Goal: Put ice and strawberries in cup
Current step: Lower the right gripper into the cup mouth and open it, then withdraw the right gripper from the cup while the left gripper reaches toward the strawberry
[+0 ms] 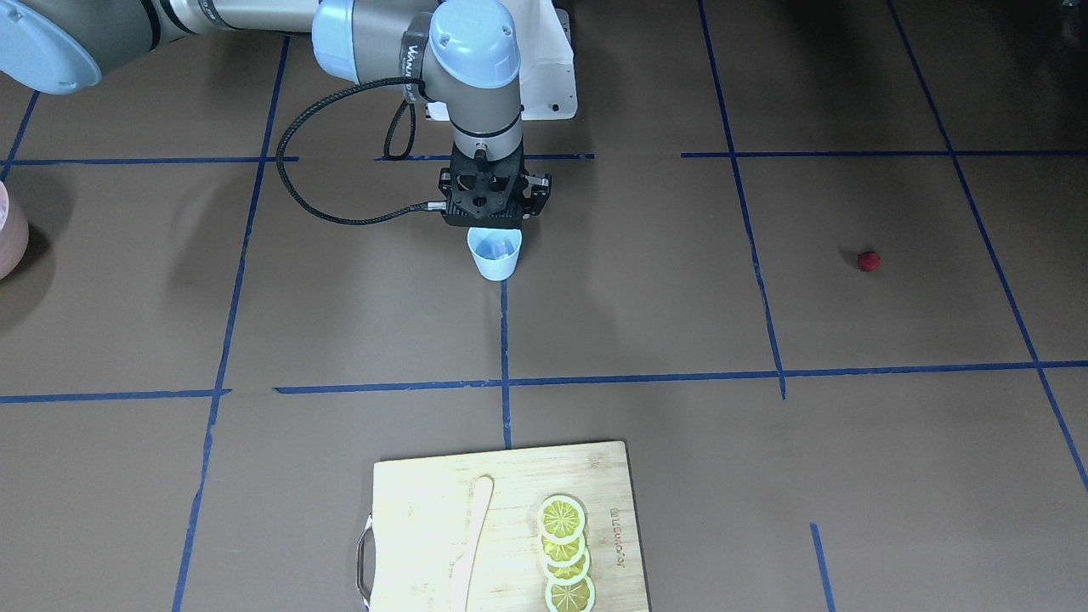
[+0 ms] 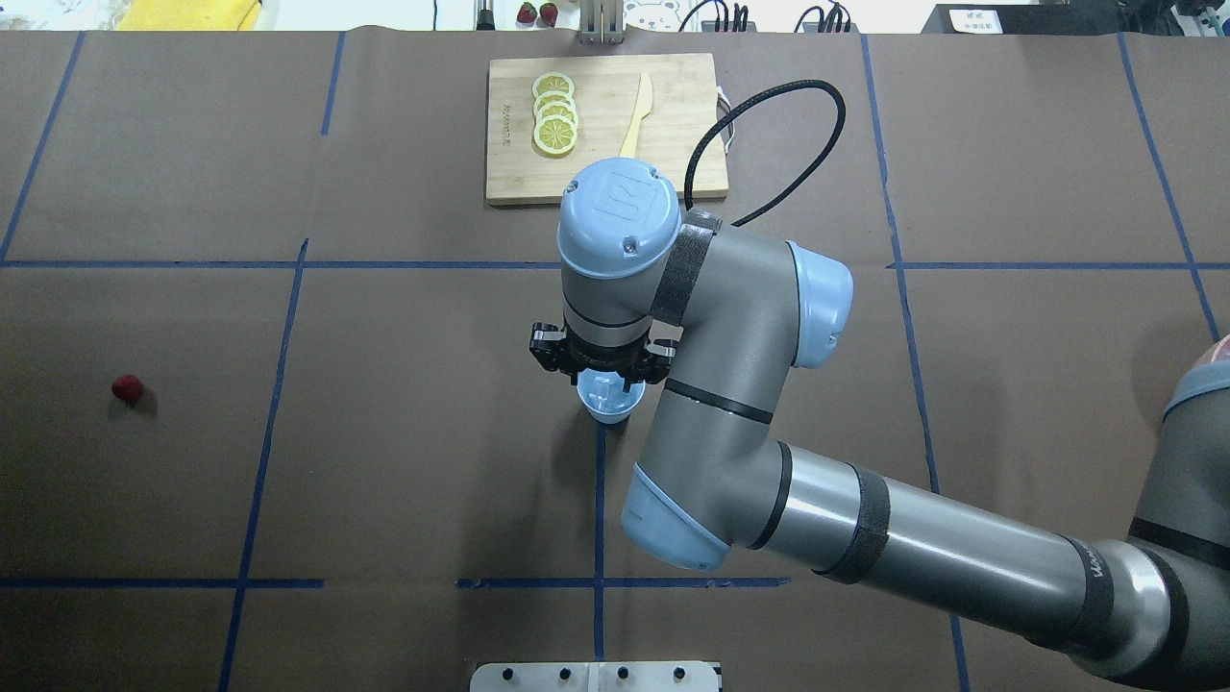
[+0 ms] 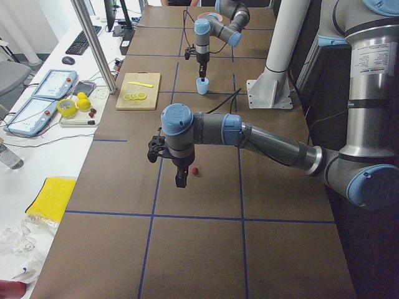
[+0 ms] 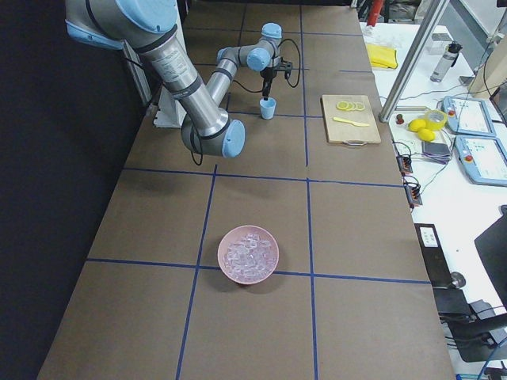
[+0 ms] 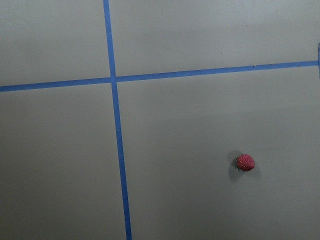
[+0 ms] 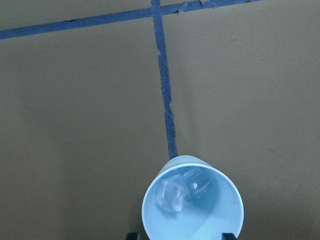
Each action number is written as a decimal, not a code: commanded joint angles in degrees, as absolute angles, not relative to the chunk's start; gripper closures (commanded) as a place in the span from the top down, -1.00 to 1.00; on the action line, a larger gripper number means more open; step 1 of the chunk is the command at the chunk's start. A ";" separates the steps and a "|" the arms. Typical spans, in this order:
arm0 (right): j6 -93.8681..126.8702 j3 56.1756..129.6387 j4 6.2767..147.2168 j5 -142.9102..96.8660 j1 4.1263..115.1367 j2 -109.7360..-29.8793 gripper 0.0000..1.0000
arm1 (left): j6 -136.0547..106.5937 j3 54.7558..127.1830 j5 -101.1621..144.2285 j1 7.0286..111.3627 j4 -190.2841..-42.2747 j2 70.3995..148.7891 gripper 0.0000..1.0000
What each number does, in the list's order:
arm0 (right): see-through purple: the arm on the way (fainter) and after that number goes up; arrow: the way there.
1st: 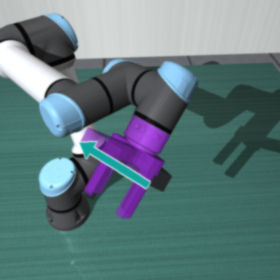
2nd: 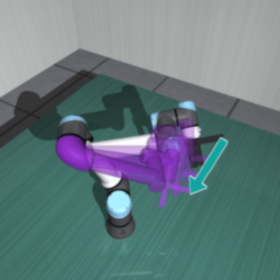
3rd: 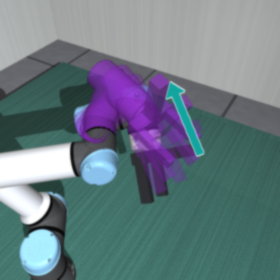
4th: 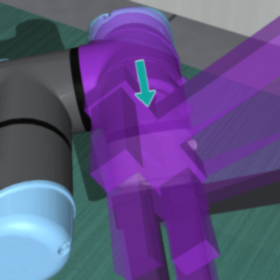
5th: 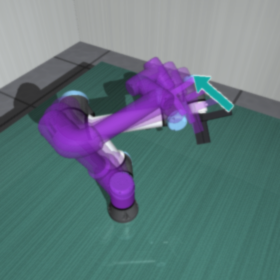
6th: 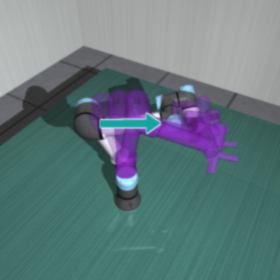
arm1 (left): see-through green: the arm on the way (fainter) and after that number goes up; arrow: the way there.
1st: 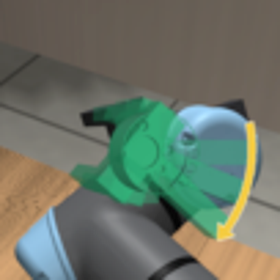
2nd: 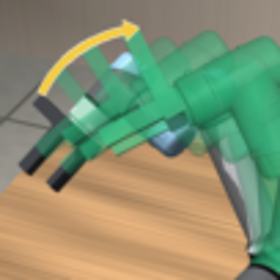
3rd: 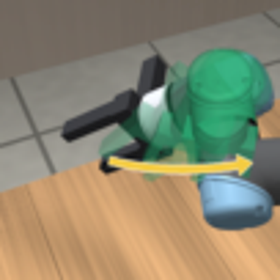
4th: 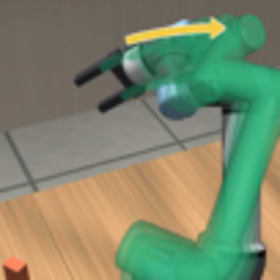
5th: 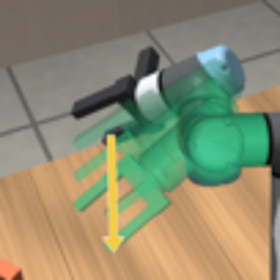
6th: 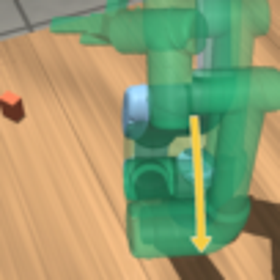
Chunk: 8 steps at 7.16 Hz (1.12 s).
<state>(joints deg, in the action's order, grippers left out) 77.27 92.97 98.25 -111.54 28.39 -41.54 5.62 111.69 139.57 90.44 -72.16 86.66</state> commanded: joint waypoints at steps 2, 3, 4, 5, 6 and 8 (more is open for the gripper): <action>77.17 97.18 98.52 -112.32 30.48 -42.96 1.00 | 3.80 111.62 139.40 90.00 -72.16 87.01 1.00; 76.82 102.78 98.70 -112.41 31.63 -47.50 1.00 | -0.83 112.67 137.39 87.91 -72.33 87.19 1.00; 76.12 109.62 98.79 -112.85 33.82 -54.07 1.00 | -6.45 114.94 134.15 84.93 -72.42 87.19 1.00; 72.46 113.43 101.23 -114.42 37.14 -57.36 1.00 | -12.86 117.66 134.03 80.81 -72.51 87.01 1.00; 66.85 115.64 105.25 -114.96 39.00 -58.09 1.00 | -17.18 118.73 134.21 78.51 -72.77 86.84 1.00; 58.31 117.67 106.53 -115.05 41.82 -61.67 1.00 | -29.30 119.62 132.12 71.22 -79.13 85.96 1.00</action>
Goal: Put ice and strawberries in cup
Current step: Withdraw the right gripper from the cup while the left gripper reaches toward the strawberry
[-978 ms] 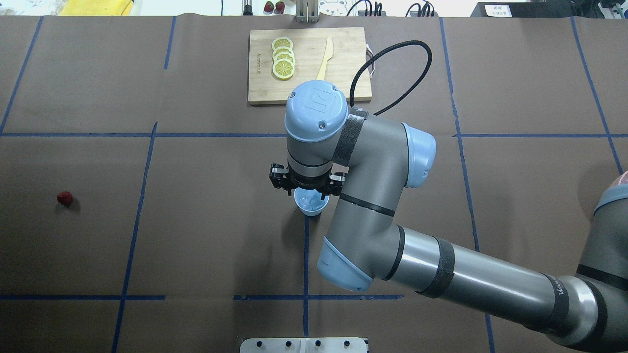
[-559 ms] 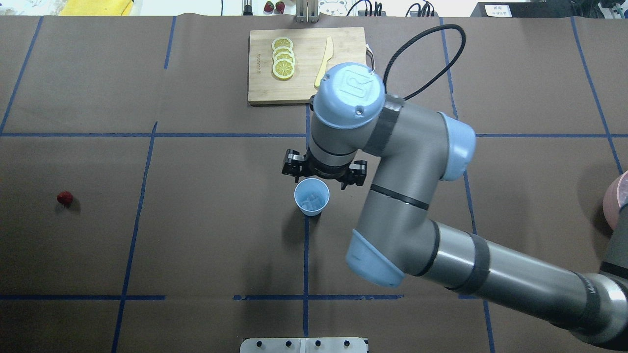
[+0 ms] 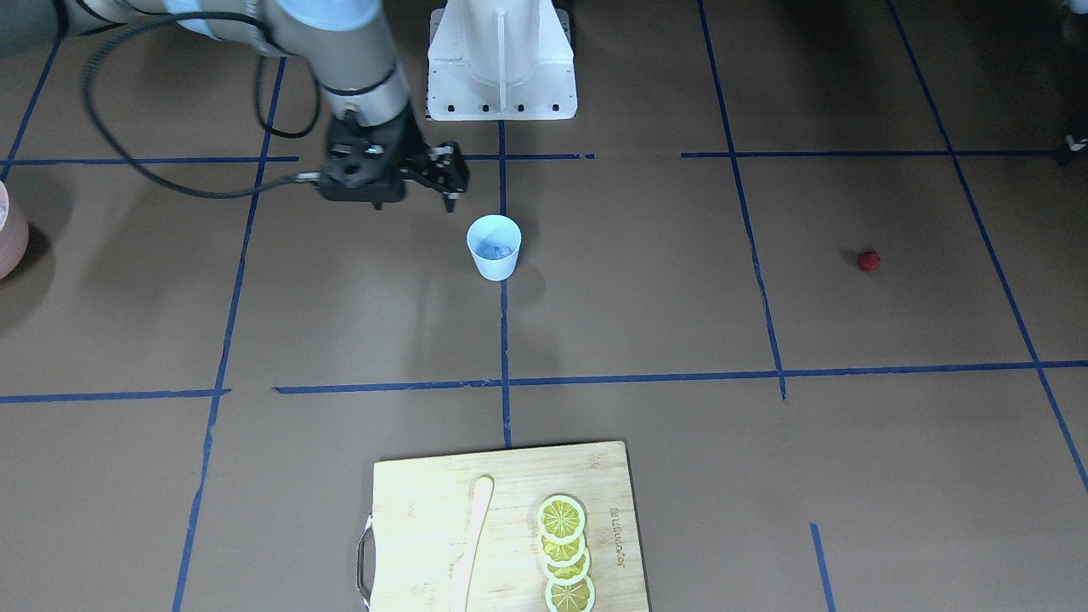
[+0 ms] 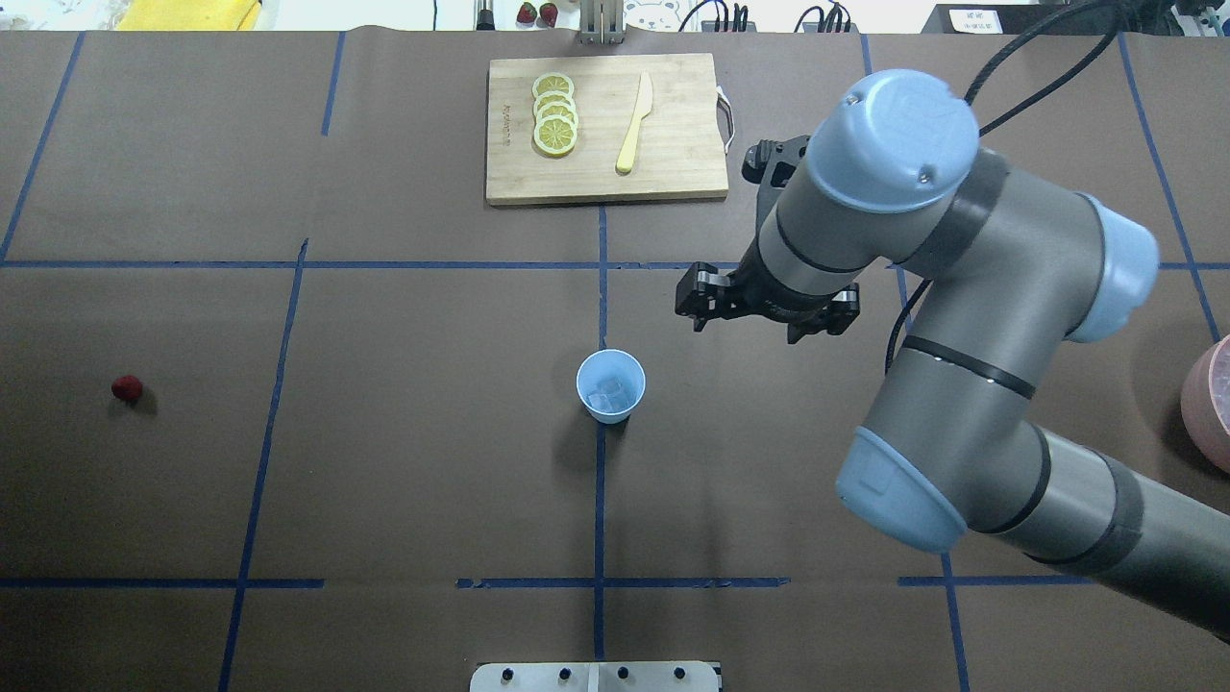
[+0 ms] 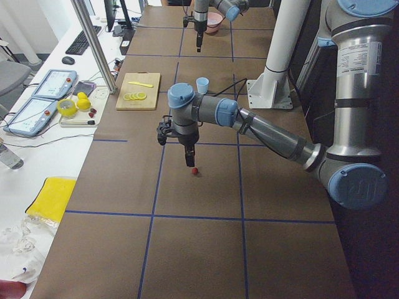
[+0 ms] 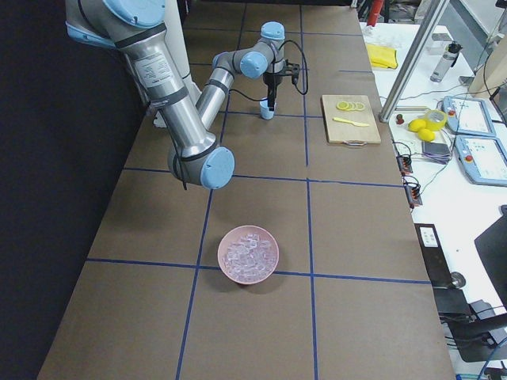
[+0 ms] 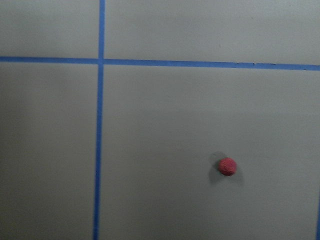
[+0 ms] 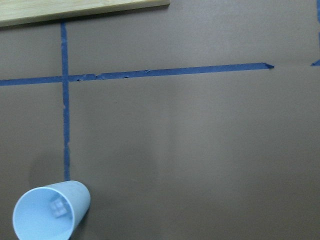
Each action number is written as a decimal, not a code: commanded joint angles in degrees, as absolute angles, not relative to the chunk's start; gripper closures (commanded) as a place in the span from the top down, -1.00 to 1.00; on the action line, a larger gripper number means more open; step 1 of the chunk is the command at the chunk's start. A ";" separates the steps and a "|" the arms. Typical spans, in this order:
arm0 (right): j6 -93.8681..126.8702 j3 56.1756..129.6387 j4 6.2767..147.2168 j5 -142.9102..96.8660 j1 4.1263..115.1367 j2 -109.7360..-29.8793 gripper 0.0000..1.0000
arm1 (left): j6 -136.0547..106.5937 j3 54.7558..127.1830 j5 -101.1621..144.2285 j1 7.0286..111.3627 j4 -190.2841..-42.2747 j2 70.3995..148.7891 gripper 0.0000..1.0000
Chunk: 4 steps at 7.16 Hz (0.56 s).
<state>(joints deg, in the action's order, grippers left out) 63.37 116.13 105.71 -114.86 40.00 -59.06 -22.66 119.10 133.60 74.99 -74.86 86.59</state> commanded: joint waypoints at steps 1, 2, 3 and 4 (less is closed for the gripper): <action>53.40 117.77 106.44 -116.09 43.58 -63.53 1.00 | -36.58 119.45 129.05 66.58 -85.63 83.96 1.00; 51.78 118.56 106.26 -117.06 44.81 -65.55 1.00 | -43.61 119.01 125.80 63.05 -90.39 83.76 1.00; 50.11 119.52 106.26 -117.24 45.78 -67.57 1.00 | -46.64 118.74 123.94 59.97 -95.75 81.24 1.00; 49.75 120.14 106.26 -117.59 46.23 -68.63 1.00 | -51.63 117.61 121.23 56.90 -100.76 80.34 1.00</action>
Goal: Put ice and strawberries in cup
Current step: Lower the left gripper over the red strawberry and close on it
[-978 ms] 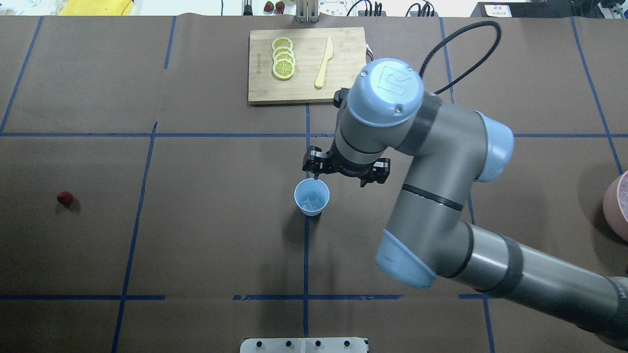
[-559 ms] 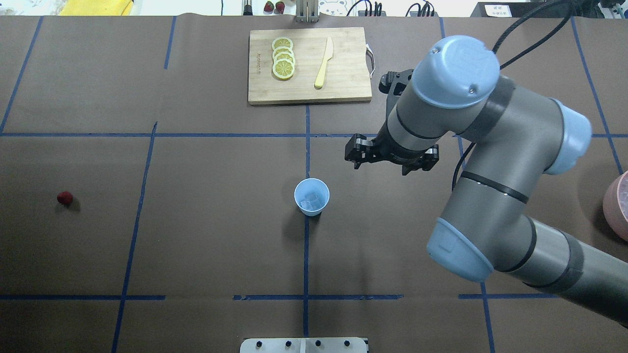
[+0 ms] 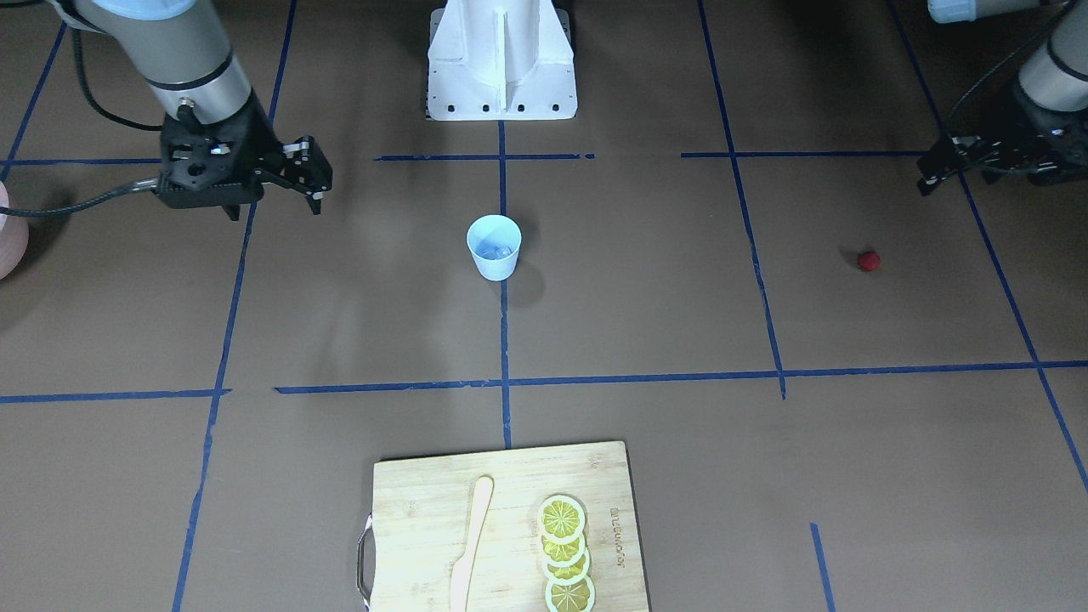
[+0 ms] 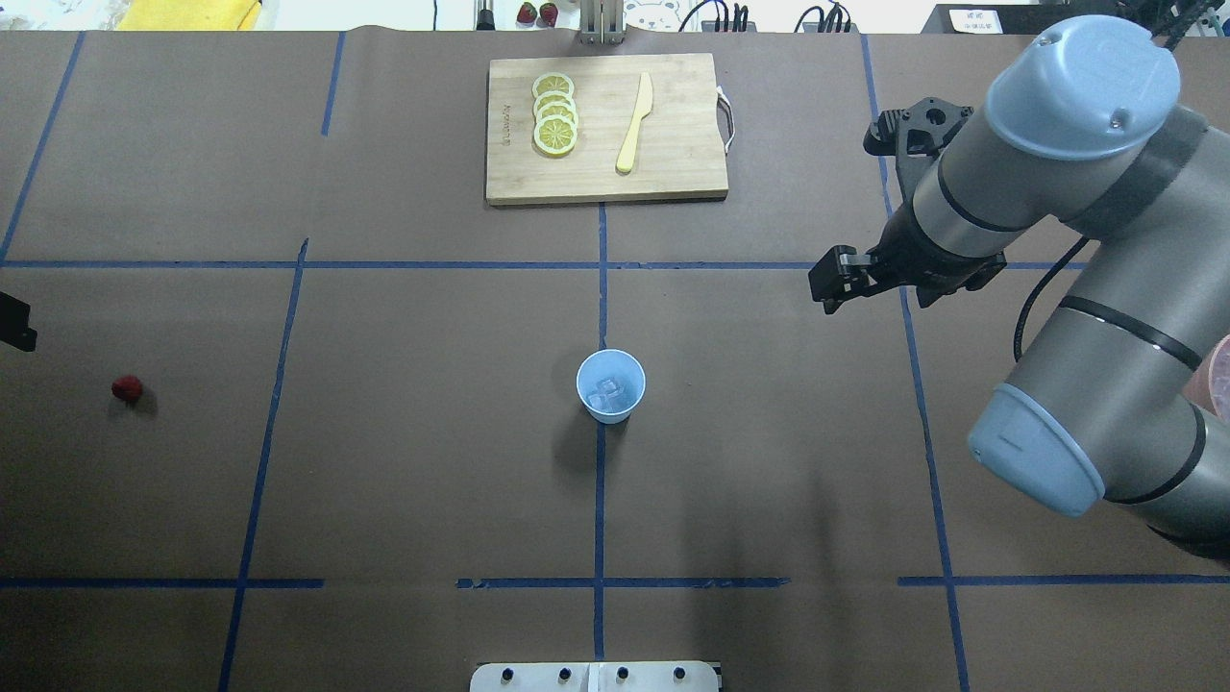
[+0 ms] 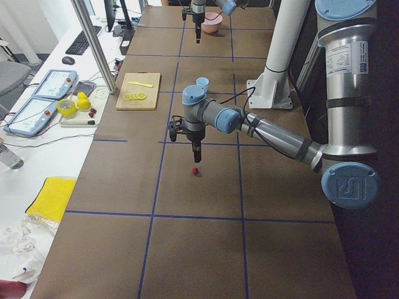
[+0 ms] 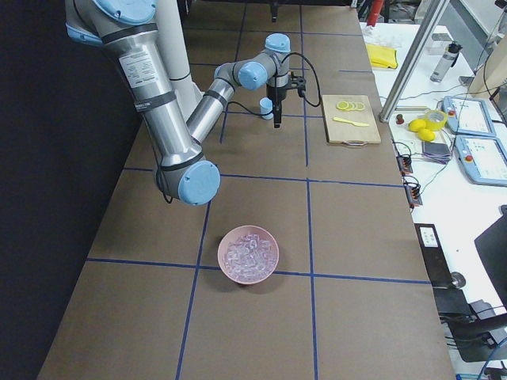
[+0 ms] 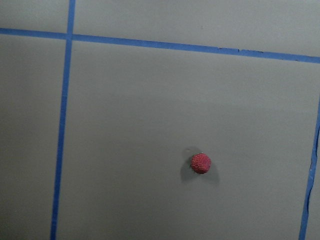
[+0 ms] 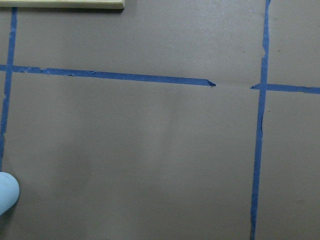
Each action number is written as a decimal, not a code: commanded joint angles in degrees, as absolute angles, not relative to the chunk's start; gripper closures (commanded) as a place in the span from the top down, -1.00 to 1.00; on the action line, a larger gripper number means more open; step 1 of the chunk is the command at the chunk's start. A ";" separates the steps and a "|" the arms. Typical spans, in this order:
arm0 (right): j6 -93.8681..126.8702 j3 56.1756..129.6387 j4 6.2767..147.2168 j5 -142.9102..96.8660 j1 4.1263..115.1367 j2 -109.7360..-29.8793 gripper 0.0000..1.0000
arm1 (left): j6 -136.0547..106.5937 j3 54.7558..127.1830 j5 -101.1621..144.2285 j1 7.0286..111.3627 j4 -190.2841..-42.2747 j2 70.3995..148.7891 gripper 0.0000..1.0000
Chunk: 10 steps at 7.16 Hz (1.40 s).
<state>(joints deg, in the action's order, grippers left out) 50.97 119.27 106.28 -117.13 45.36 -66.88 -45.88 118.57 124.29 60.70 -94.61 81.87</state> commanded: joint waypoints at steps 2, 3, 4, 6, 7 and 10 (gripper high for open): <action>49.66 120.23 106.26 -117.77 46.32 -68.99 1.00 | -54.75 109.30 119.97 54.49 -112.70 80.51 1.00; 49.75 120.32 106.26 -117.77 46.32 -68.99 1.00 | -55.97 105.68 119.88 53.45 -115.90 81.55 1.00; 49.75 120.32 106.26 -117.77 46.32 -68.99 1.00 | -56.25 103.99 119.53 52.31 -116.54 82.78 1.00; 49.75 120.32 106.26 -117.77 46.23 -68.99 1.00 | -57.74 101.18 116.73 50.19 -116.63 85.59 1.00; 49.75 120.32 106.26 -117.69 46.23 -68.99 1.00 | -57.83 100.64 115.85 49.40 -116.72 86.04 1.00; 49.75 120.23 106.26 -117.69 46.23 -68.99 1.00 | -57.83 100.20 116.10 49.13 -117.33 86.04 1.00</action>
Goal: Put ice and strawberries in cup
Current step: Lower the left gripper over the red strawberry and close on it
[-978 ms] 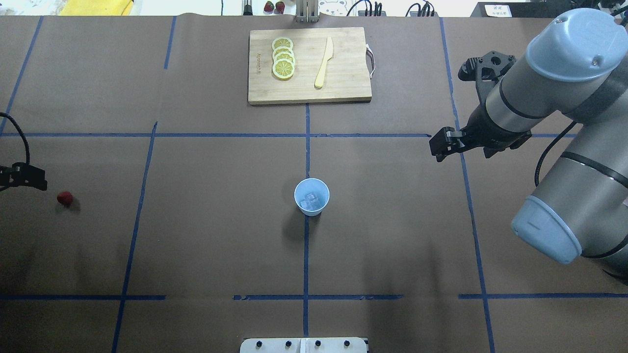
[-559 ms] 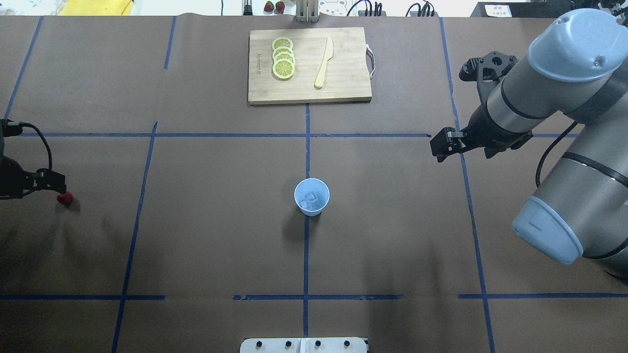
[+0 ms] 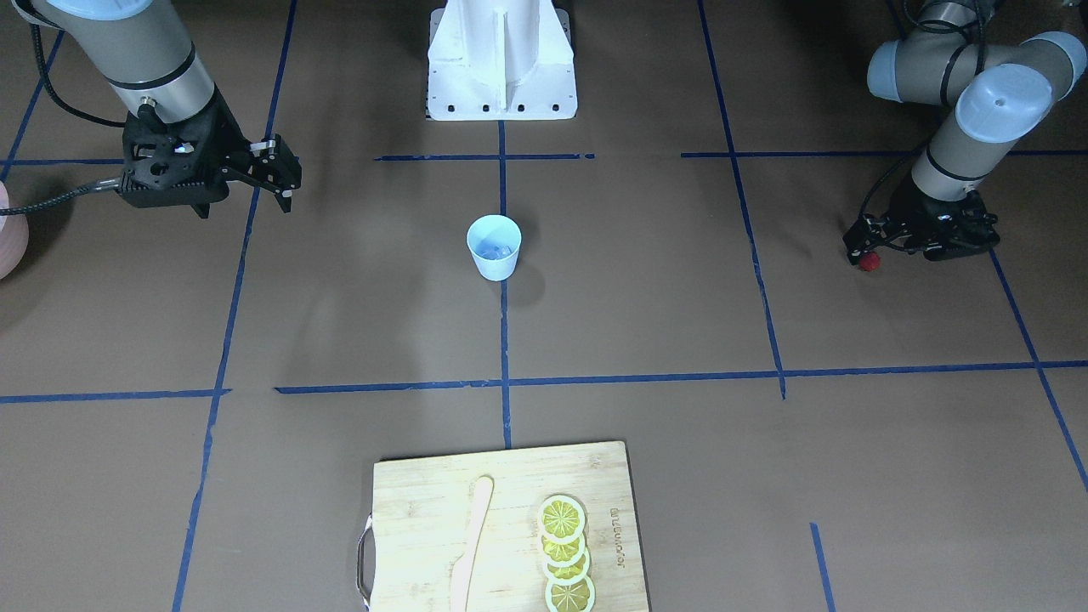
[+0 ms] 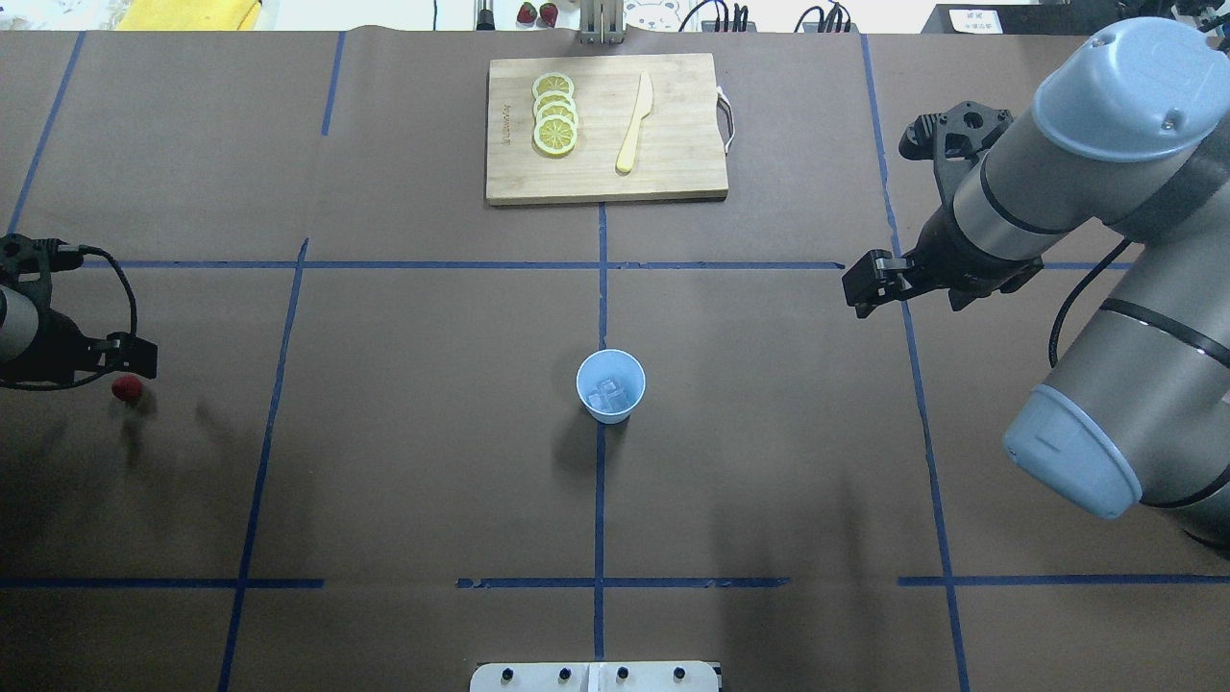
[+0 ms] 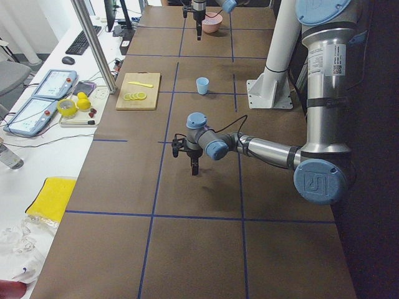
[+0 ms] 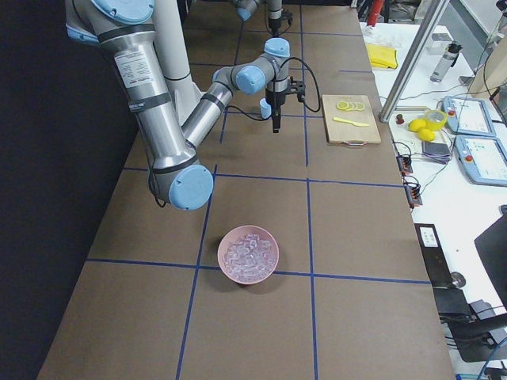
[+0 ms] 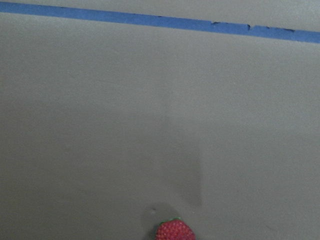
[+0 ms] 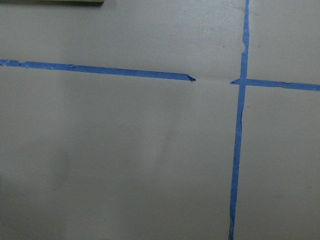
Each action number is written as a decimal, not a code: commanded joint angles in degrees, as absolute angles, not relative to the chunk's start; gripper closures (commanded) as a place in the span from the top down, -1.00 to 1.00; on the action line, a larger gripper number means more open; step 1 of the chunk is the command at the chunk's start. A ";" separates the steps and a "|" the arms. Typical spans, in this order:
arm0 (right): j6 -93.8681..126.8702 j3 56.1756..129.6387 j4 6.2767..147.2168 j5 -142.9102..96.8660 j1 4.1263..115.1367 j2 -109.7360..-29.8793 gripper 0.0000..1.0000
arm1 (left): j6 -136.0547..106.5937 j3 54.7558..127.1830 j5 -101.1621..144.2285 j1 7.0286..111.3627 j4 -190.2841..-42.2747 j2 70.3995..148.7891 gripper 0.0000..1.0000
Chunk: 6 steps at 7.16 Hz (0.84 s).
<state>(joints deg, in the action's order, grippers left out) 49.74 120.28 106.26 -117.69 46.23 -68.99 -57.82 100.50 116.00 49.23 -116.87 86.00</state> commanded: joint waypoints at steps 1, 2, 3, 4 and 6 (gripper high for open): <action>49.83 120.23 106.26 -117.69 46.14 -68.91 1.00 | -57.92 98.72 116.45 49.13 -119.60 86.04 1.00; 49.83 120.23 106.26 -117.60 46.14 -68.99 1.00 | -57.92 96.35 116.54 49.13 -122.66 86.04 1.00; 49.83 120.23 106.26 -117.60 46.14 -68.99 1.00 | -58.01 95.55 116.54 49.13 -124.00 86.04 1.00; 49.83 120.23 106.26 -117.60 46.14 -68.91 1.00 | -58.01 95.62 116.54 49.13 -124.01 86.04 1.00; 49.83 120.23 106.26 -117.68 46.14 -68.99 1.00 | -57.92 95.54 116.63 49.04 -124.01 86.13 0.90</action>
